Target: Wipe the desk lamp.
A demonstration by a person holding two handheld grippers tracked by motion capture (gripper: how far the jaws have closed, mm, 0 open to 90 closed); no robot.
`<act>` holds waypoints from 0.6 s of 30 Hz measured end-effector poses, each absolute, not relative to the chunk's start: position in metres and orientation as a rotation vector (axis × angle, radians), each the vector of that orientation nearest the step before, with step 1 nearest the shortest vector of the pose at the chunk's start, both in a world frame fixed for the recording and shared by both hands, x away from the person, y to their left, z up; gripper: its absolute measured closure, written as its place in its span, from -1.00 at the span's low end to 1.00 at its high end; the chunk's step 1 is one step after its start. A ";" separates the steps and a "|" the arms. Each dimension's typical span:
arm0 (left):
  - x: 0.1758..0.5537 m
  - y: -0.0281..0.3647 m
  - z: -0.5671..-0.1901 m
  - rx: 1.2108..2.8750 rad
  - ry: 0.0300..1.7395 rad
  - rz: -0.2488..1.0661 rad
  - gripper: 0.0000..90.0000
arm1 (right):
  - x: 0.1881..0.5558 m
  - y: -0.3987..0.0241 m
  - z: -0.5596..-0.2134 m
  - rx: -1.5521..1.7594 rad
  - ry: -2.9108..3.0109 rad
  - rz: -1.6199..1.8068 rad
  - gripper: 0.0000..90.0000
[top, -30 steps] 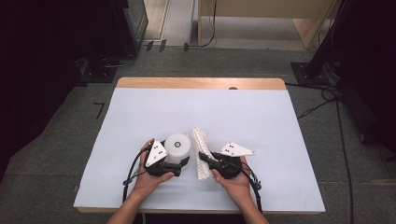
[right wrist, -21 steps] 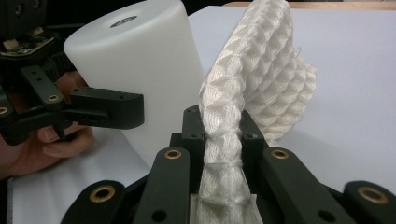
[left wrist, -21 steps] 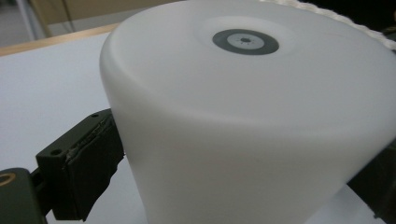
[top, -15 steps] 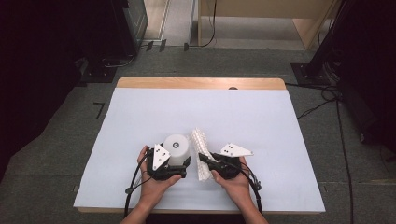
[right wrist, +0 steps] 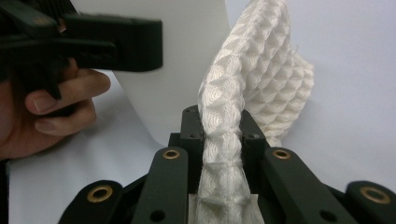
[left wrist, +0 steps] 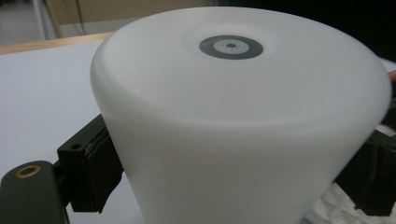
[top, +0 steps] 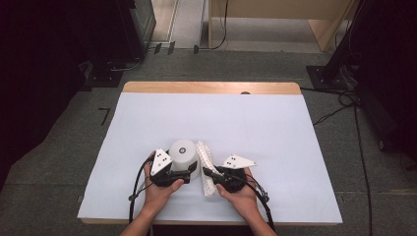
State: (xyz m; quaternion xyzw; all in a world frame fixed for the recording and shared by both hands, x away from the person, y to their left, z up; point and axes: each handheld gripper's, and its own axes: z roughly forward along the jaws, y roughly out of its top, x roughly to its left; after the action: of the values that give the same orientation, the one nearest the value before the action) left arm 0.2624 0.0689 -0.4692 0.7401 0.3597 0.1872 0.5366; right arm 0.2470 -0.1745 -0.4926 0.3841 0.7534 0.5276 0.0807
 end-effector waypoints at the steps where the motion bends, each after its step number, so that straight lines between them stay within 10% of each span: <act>1: 0.263 0.071 -0.468 1.754 0.838 0.428 -0.81 | 0.247 -0.174 -0.493 1.146 2.250 1.577 0.73; 18: 0.265 0.072 -0.465 1.806 0.656 0.305 -0.80 | 0.237 -0.178 -0.460 1.040 2.192 1.673 0.75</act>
State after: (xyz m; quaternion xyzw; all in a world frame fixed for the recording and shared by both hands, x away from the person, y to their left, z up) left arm 0.2649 0.0724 -0.4647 0.7671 0.2787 0.1295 0.5632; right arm 0.2373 -0.1777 -0.4601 0.3511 0.7403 0.5650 0.0969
